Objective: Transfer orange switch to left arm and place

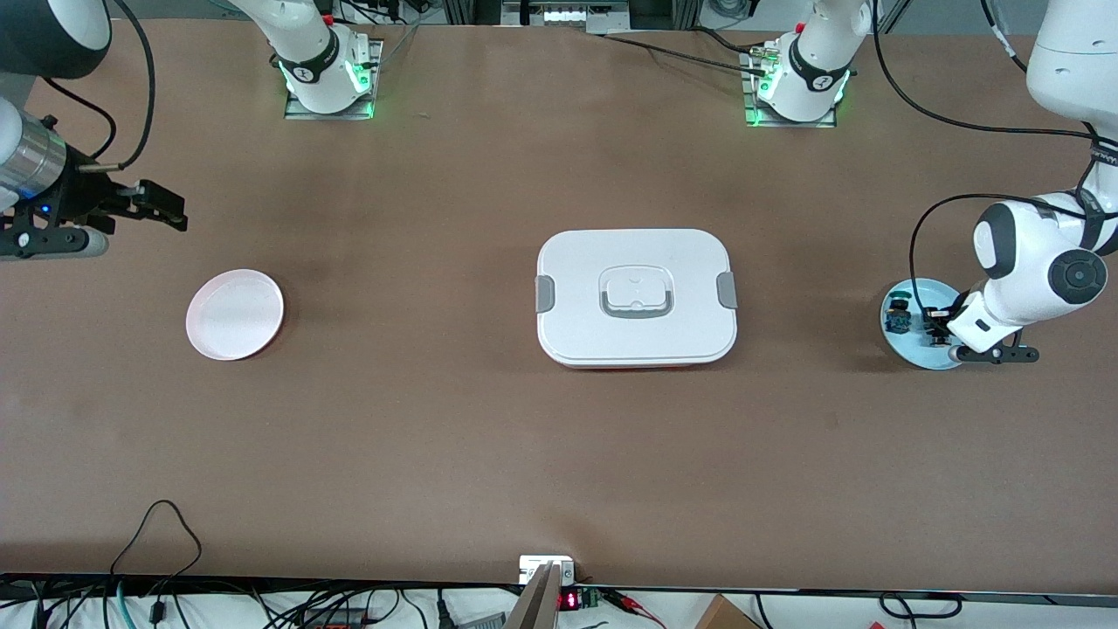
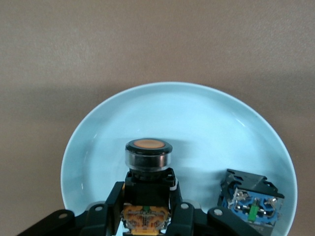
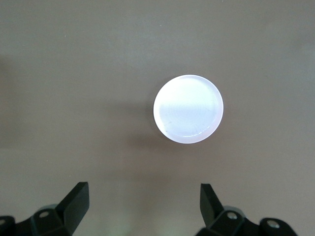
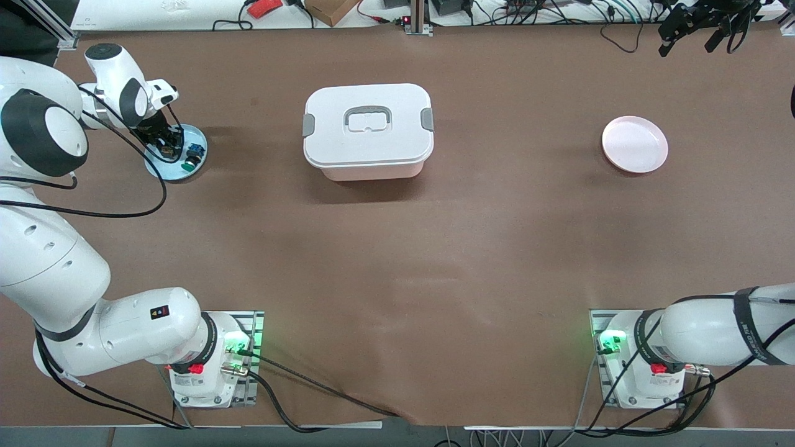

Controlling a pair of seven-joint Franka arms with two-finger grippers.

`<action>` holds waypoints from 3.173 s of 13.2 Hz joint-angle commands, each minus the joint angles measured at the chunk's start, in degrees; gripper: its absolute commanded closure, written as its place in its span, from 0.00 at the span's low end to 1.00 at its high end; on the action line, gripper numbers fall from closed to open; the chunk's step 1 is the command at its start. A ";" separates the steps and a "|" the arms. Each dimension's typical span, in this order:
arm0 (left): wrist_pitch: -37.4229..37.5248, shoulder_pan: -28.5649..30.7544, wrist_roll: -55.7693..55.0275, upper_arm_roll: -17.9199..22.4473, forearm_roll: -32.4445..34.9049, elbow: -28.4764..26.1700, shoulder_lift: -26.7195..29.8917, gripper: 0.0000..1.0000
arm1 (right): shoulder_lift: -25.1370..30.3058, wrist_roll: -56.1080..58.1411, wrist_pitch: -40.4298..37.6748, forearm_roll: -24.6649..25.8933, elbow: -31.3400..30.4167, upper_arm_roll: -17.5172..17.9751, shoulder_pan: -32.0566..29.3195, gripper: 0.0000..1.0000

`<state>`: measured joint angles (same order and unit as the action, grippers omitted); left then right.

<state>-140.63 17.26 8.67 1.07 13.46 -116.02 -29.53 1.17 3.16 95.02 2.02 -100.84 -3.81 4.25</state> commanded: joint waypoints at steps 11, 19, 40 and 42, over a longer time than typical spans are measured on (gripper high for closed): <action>12.63 -6.88 0.47 -0.80 0.34 -1.32 21.23 0.00 | -2.93 -1.33 0.16 -0.97 6.89 0.29 -0.20 0.00; 36.88 -11.02 0.73 -1.42 -11.62 12.80 33.23 0.00 | -2.58 -0.26 -0.36 -0.97 7.68 0.29 -0.12 0.00; 46.59 -11.02 -9.02 -4.23 -14.17 20.04 32.17 0.00 | -2.49 -0.08 -2.39 -0.70 7.68 0.12 -0.47 0.00; 46.50 -10.94 -8.42 -4.23 -14.25 20.13 31.64 0.00 | -2.49 0.00 -2.39 -0.70 7.68 0.12 -0.47 0.00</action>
<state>-95.68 6.24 0.80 -3.09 -0.26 -98.22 3.88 -1.23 2.37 93.75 1.40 -94.28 -3.80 4.13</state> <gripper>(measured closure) 0.000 0.000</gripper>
